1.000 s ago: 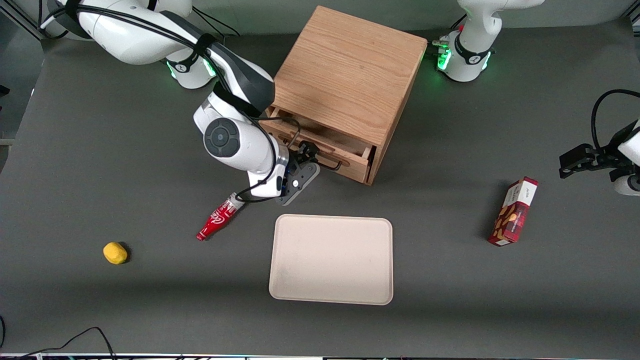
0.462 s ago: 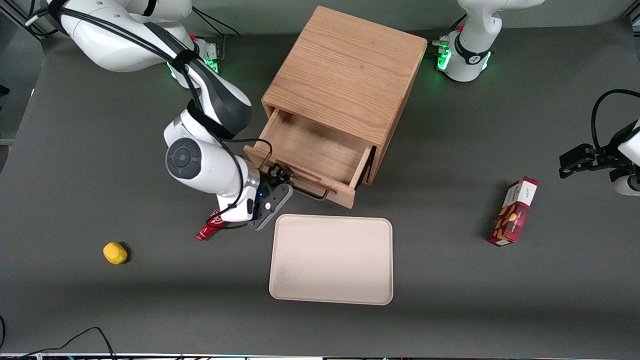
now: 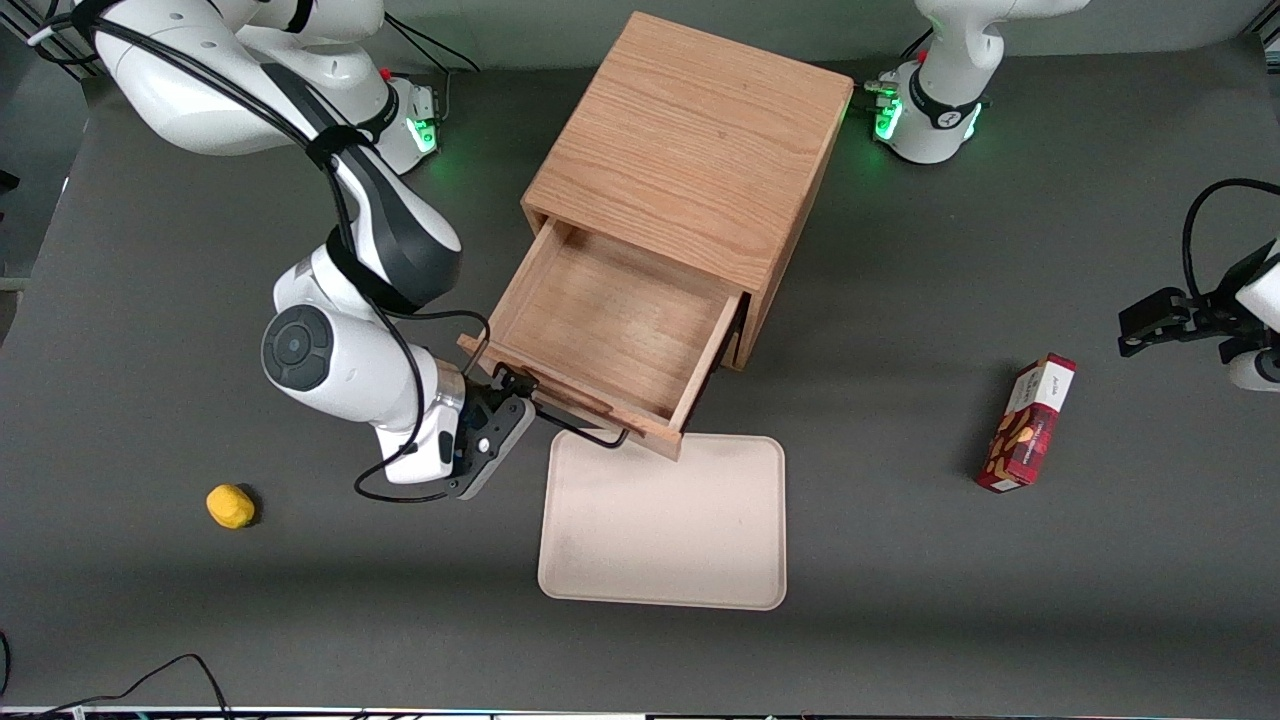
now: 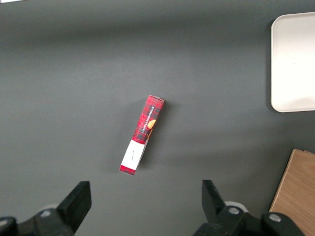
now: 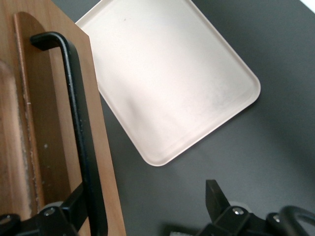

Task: Open upper drawer
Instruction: 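Pull the upper drawer outward by its handle with the right gripper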

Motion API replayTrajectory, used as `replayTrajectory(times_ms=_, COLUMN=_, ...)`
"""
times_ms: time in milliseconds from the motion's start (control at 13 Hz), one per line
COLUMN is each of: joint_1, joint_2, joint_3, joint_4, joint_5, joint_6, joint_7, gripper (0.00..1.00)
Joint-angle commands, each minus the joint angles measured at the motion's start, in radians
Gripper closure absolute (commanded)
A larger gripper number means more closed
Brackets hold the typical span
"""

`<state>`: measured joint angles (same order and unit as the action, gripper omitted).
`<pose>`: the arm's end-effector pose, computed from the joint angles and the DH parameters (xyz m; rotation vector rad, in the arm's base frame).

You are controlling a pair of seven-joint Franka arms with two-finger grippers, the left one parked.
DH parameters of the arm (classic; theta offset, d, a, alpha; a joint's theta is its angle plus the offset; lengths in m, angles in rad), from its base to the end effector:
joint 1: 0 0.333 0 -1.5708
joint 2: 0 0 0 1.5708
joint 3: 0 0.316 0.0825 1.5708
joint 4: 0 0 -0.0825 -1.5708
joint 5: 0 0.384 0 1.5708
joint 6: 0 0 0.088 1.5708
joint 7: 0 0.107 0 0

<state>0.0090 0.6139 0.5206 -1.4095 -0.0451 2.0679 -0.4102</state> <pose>0.6587 0.2941 0.3910 -2.6228 -1.2040 -0.1552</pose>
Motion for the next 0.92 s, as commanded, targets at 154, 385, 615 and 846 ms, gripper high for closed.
replayTrajectory(times_ms=154, joint_1=0.003, joint_2=0.035, joint_3=-0.03, joint_4=0.09, joint_5=-0.025, joint_6=-0.017, joint_7=-0.088, gripper=0.0)
replayTrajectory(times_ms=385, joint_1=0.005, joint_2=0.041, joint_3=-0.065, joint_4=0.115, joint_5=-0.022, joint_6=-0.017, joint_7=-0.116, gripper=0.0)
replayTrajectory(times_ms=615, joint_1=0.008, joint_2=0.032, joint_3=-0.054, joint_4=0.113, joint_5=0.023, joint_6=-0.022, joint_7=-0.018, gripper=0.0)
replayTrajectory(times_ms=846, joint_1=0.022, joint_2=-0.022, joint_3=-0.036, joint_4=0.116, joint_5=0.109, joint_6=-0.087, joint_7=0.26, gripper=0.0)
